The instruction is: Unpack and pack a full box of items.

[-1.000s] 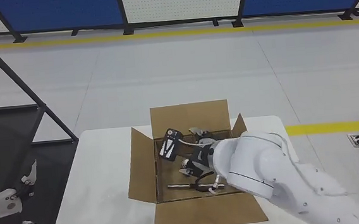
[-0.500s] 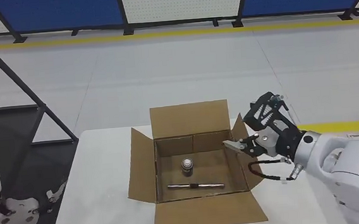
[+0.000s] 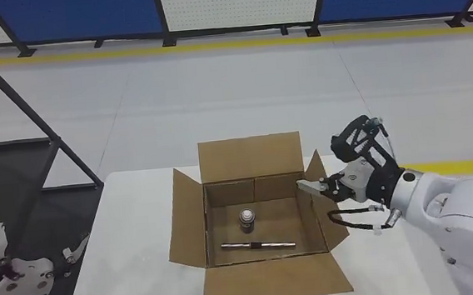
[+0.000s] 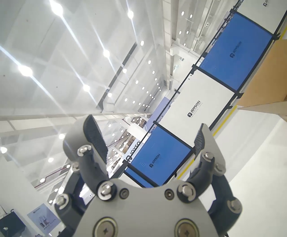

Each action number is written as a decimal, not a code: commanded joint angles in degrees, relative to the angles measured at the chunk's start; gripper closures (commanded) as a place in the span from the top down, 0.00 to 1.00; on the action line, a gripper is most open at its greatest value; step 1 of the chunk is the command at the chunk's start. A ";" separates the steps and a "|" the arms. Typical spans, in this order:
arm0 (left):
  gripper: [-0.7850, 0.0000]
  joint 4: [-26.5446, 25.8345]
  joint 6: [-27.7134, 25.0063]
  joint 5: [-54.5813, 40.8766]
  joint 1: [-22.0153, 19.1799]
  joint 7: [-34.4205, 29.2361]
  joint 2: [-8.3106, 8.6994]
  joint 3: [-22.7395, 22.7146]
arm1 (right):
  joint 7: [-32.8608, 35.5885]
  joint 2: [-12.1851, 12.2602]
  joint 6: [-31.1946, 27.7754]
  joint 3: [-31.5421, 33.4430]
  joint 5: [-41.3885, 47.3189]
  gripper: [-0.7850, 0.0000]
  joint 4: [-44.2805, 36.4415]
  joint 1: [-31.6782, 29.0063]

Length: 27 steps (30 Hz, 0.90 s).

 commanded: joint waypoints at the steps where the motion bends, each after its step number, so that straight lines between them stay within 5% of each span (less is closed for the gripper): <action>1: 1.00 2.85 -0.68 -0.12 -0.86 3.21 0.34 -0.27 | 1.68 0.23 1.54 3.13 5.98 1.00 2.93 -0.20; 13: 1.00 16.62 -8.98 0.41 -7.65 13.84 2.91 -0.68 | 18.79 1.77 4.39 9.44 30.60 1.00 20.71 -0.01; 27: 1.00 16.30 -8.20 -0.59 -7.69 10.78 2.98 -0.07 | 19.49 1.89 5.31 5.96 31.22 1.00 22.08 -0.36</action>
